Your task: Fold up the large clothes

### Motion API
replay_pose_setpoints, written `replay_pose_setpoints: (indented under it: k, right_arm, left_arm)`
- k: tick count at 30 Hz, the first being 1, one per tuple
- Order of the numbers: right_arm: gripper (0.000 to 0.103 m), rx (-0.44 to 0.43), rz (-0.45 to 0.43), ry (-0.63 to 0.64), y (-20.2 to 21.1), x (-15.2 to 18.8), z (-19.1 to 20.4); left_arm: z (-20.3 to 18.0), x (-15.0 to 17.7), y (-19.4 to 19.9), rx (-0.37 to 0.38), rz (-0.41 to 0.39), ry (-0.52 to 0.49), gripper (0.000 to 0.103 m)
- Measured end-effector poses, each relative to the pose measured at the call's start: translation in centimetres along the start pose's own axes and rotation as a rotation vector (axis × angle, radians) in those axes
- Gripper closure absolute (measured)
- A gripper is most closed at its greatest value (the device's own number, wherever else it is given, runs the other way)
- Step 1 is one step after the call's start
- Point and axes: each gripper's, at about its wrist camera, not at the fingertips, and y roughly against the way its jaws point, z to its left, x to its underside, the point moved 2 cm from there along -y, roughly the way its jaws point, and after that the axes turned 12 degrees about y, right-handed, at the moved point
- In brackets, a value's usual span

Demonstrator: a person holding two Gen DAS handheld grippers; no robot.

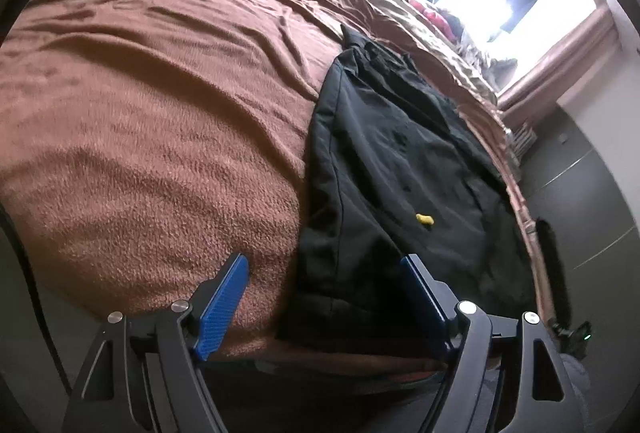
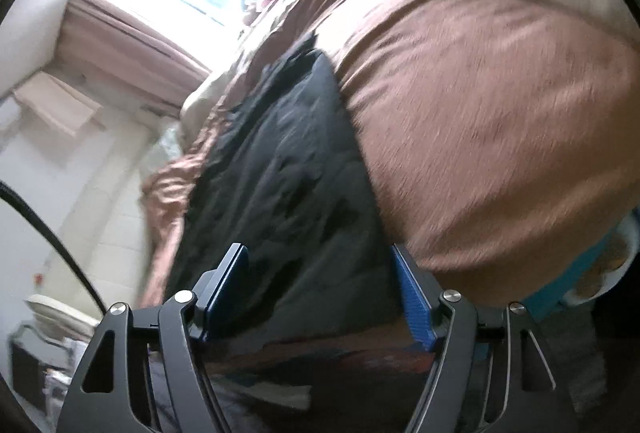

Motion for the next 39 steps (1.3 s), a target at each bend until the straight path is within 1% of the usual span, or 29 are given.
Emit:
replay_pose_setpoints:
  k: [4,5,6,7,8,9,11,13,14,15,16,17,18,19,22,25,28,36,39]
  right_arm:
    - [0.033,-0.101,-0.022,-0.063,0.3,1.1,-0.5]
    - [0.035,-0.119,-0.023,-0.076,0.3,1.3,-0.6]
    - [0.039,-0.122,-0.022,-0.082,0.1,1.5,-0.5]
    - [0.042,-0.113,-0.019,-0.080,-0.1,1.5,-0.5]
    - [0.047,-0.101,-0.017,-0.079,-0.2,1.4,-0.5]
    - [0.053,-0.096,-0.020,-0.081,-0.4,1.2,-0.5]
    - [0.057,-0.082,-0.031,-0.087,-0.7,0.7,-0.4]
    - [0.062,-0.050,-0.043,-0.091,-1.1,0.2,-0.2]
    - [0.067,-0.036,-0.052,-0.099,-1.4,0.0,0.0]
    - [0.071,-0.033,-0.061,-0.113,-1.7,-0.2,0.0]
    - [0.075,-0.037,-0.070,-0.125,-1.7,0.0,0.3]
    - [0.087,-0.044,-0.080,-0.137,-1.7,0.0,0.5]
    - [0.097,-0.049,-0.086,-0.147,-1.7,-0.1,0.5]
    - [0.100,-0.052,-0.092,-0.151,-1.8,-0.1,0.7]
    - [0.102,-0.066,-0.124,-0.133,-1.0,-0.4,1.9]
    - [0.103,-0.081,-0.153,-0.100,0.3,-0.8,3.8]
    - [0.103,-0.106,-0.183,-0.074,1.7,-1.3,5.7]
    - [0.103,-0.174,-0.253,-0.010,6.3,-1.6,10.5]
    - [0.103,-0.199,-0.279,0.015,8.1,-1.5,12.1]
  left_arm:
    - [0.7,-0.1,0.4,0.073,0.034,0.064,0.024]
    - [1.1,-0.1,0.4,0.110,0.044,0.100,0.024]
    - [1.3,-0.1,0.3,0.135,0.053,0.126,0.025]
    - [1.4,-0.1,0.2,0.152,0.063,0.145,0.030]
    - [1.2,-0.1,0.1,0.156,0.072,0.151,0.034]
    - [1.0,0.0,-0.3,0.156,0.085,0.151,0.035]
    - [0.5,0.0,-0.9,0.149,0.097,0.153,0.036]
    - [0.1,-0.1,-1.2,0.149,0.095,0.158,0.036]
    - [-0.2,-0.2,-1.5,0.160,0.095,0.162,0.038]
    - [-0.2,-0.2,-1.7,0.166,0.100,0.167,0.041]
    - [-0.2,-0.1,-2.0,0.161,0.111,0.179,0.054]
    - [-0.1,0.1,-2.2,0.146,0.121,0.188,0.073]
    - [0.1,0.4,-2.3,0.135,0.129,0.194,0.081]
    - [0.2,0.7,-2.1,0.132,0.125,0.197,0.083]
    - [0.4,0.8,-1.2,0.144,0.112,0.211,0.089]
    - [-0.1,0.4,0.7,0.202,0.078,0.223,0.093]
    - [-1.5,0.2,2.8,0.243,0.040,0.208,0.097]
    - [-4.3,-0.5,9.1,0.338,-0.044,0.189,0.099]
    - [-4.9,-0.5,12.2,0.386,-0.084,0.174,0.099]
